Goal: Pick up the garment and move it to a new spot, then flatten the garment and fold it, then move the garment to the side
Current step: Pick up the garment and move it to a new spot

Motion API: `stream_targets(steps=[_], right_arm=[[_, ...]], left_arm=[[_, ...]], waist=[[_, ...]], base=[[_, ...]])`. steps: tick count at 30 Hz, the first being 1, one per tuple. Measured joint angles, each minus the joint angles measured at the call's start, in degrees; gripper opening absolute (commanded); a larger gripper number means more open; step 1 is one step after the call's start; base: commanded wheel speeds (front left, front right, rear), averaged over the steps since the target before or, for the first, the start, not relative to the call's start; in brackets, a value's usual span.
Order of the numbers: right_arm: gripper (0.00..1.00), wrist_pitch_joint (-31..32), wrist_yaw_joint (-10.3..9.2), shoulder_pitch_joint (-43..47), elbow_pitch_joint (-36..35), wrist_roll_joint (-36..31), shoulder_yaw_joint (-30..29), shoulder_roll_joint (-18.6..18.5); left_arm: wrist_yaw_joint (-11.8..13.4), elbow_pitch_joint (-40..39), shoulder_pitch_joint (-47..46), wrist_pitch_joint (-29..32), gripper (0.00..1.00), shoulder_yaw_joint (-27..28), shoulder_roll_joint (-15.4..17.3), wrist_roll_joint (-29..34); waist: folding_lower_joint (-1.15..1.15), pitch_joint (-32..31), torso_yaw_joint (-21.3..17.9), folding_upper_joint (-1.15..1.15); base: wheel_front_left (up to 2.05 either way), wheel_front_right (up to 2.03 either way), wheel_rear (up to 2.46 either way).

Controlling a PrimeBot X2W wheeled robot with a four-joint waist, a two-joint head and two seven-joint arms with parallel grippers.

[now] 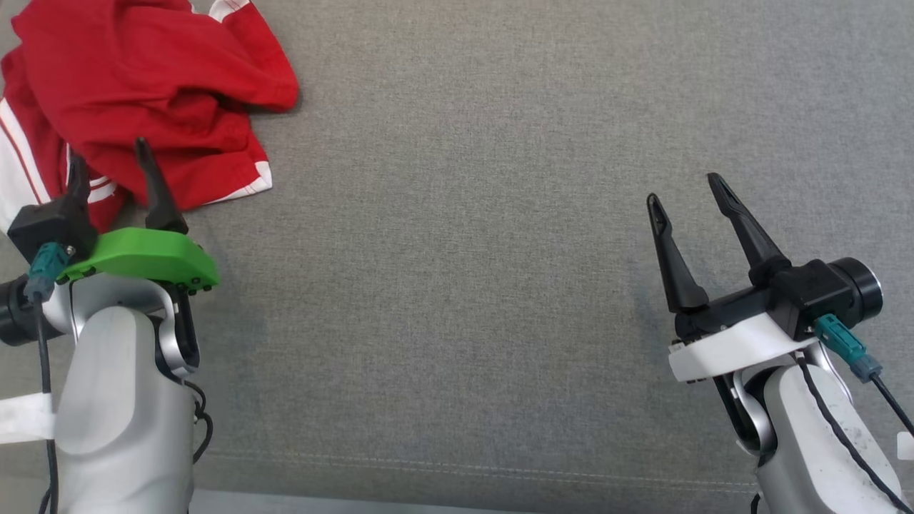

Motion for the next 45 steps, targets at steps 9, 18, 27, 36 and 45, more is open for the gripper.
stream_targets(steps=[9,18,27,36,45], right_arm=[[1.00,0.00,0.20,-1.97,-0.05,-0.16,0.18,-0.27],[1.00,0.00,0.58,-3.10,-0.05,-0.40,0.47,-0.47],[1.00,0.00,0.60,-4.45,-0.07,-0.46,0.67,-0.75],[1.00,0.00,0.85,-5.45,-0.03,-0.46,0.68,-0.75],[1.00,0.00,0.77,-5.58,0.27,-0.45,0.09,-0.74]], left_arm=[[0.63,7.76,-5.13,0.01,1.00,2.77,0.21,0.79],[0.71,13.48,-8.98,0.11,1.00,6.93,1.12,2.23],[0.71,18.16,-13.07,0.10,1.00,10.62,1.83,5.49],[0.73,22.23,-16.17,0.09,0.54,12.72,1.87,8.25],[0.73,24.73,-17.51,0.07,0.00,12.72,1.77,10.71]], waist=[[0.00,2.81,-1.84,0.00],[0.00,4.68,-3.00,0.00],[0.00,6.91,-3.97,0.00],[0.00,8.72,-5.29,0.00],[0.00,8.85,-5.58,0.00]], base=[[0.00,0.00,0.00],[0.00,0.00,0.00],[0.00,0.00,0.00],[0.00,0.00,0.00],[0.00,0.00,0.00]])
